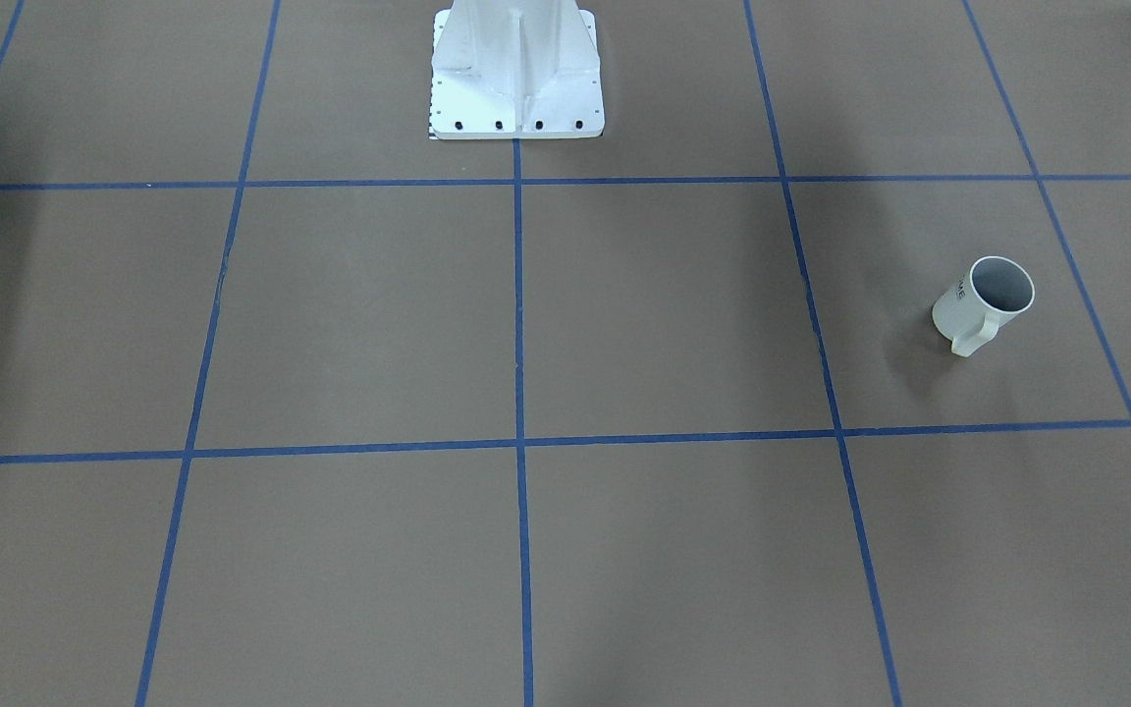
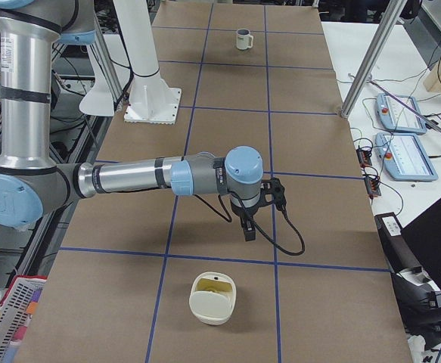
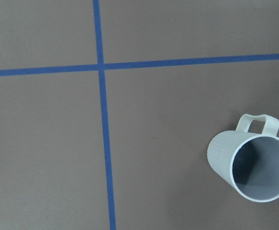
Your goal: Left arm hands cup to right arm to dump lemon
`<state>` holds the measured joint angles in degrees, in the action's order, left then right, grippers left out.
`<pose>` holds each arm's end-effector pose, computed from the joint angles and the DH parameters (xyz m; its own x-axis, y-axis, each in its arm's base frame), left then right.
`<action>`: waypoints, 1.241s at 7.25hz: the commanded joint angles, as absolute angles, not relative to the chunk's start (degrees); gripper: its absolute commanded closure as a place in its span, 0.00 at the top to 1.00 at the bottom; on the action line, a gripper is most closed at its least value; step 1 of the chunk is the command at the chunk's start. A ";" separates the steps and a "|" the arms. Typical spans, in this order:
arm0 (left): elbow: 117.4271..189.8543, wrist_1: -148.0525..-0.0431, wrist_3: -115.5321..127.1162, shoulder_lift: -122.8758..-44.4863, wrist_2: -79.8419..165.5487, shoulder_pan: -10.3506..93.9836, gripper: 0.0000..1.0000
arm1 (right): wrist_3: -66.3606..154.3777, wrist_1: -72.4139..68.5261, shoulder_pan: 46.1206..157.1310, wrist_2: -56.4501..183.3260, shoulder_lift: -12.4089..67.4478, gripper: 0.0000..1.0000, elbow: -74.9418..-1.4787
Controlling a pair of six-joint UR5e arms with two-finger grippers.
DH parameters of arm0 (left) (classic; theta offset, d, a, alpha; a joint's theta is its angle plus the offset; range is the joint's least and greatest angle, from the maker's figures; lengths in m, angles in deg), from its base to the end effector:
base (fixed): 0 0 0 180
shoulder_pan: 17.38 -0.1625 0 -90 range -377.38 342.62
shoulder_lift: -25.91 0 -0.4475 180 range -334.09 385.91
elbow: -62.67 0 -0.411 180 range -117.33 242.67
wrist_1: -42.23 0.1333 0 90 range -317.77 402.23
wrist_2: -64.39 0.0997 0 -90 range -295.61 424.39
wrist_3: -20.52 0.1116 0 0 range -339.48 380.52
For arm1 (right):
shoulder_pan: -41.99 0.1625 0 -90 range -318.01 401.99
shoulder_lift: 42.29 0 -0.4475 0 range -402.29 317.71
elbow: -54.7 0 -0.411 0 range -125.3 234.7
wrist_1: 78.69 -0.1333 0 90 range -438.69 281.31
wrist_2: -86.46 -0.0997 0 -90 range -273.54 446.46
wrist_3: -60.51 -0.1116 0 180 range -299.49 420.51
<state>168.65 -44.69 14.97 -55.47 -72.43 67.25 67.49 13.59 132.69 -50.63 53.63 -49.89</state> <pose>-0.0100 -0.4486 0.6210 0.6821 0.0216 -0.7310 -0.0275 0.9996 0.0040 0.0573 -0.4670 0.6101 0.6782 -0.1934 0.7090 0.0708 0.9775 0.1989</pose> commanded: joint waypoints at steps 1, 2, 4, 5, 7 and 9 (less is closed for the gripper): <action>170.67 -45.21 14.64 -50.92 -72.20 68.66 1.00 | 67.45 14.21 132.87 -49.95 53.95 1.00 -50.85; 169.47 -45.31 14.72 -51.43 -72.37 69.19 1.00 | 67.45 14.12 132.87 -49.77 53.95 1.00 -50.69; 169.03 -48.01 12.81 -52.91 -72.29 68.93 1.00 | 67.02 14.21 132.70 -49.33 54.04 1.00 -49.99; 168.58 -51.69 10.18 -53.01 -72.28 68.93 1.00 | 67.01 13.95 132.61 -49.68 54.04 1.00 -48.68; 169.44 -51.64 10.15 -52.75 -73.94 68.84 1.00 | 67.19 13.51 131.82 -49.68 54.04 1.00 -48.23; 169.63 -51.46 10.33 -52.14 -73.87 68.93 1.00 | 66.92 12.89 131.82 -49.86 54.74 1.00 -47.44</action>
